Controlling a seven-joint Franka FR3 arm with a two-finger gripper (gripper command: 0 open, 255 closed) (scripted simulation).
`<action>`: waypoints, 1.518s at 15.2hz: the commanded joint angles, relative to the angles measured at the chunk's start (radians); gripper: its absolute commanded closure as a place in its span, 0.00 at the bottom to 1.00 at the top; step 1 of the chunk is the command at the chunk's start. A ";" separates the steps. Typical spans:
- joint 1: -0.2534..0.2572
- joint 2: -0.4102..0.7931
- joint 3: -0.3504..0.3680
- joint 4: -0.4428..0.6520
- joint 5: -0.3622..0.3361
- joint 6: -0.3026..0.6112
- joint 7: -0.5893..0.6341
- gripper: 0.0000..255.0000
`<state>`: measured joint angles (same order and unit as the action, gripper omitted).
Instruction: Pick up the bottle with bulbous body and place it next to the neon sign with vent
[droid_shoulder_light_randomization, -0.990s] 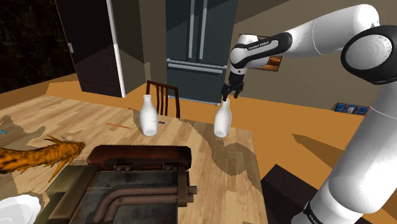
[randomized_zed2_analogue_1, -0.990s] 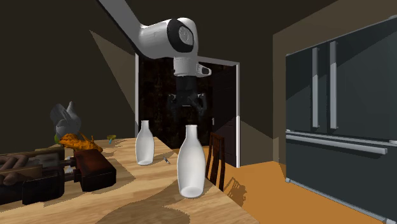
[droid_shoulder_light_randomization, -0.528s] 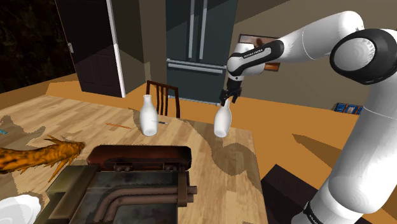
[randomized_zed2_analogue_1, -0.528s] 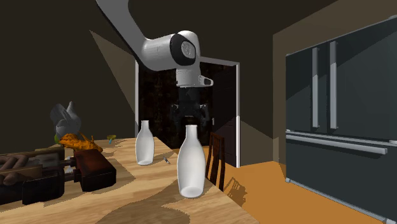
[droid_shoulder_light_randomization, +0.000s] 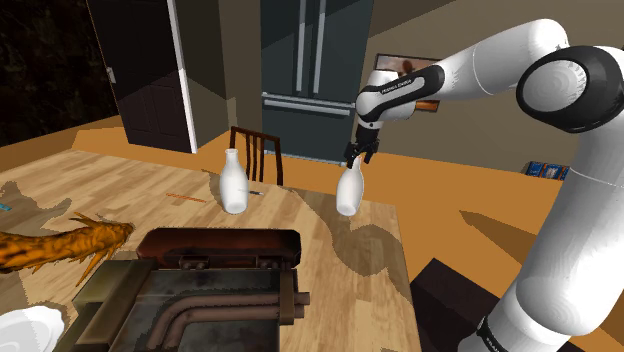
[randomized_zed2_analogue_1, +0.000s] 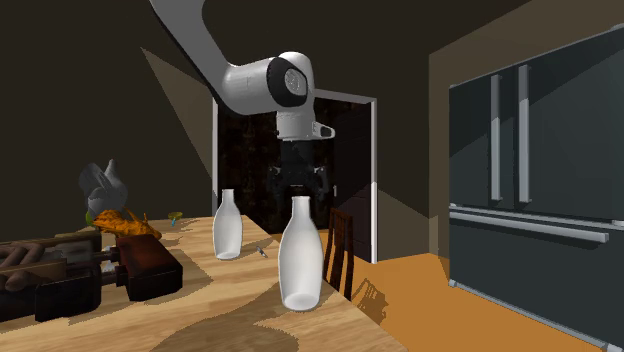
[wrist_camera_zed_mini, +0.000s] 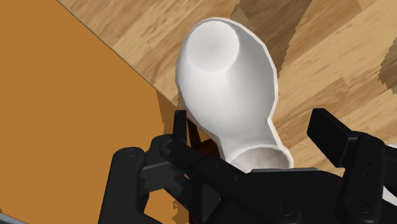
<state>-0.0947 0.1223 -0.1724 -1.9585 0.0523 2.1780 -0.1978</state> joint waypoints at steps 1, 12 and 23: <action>0.000 0.000 0.000 0.000 0.000 0.000 0.000 1.00; 0.000 -0.009 0.000 0.016 -0.003 -0.025 0.002 1.00; 0.001 -0.046 -0.001 0.120 -0.013 -0.165 0.011 1.00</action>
<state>-0.0948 0.0799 -0.1748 -1.8487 0.0404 2.0265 -0.1895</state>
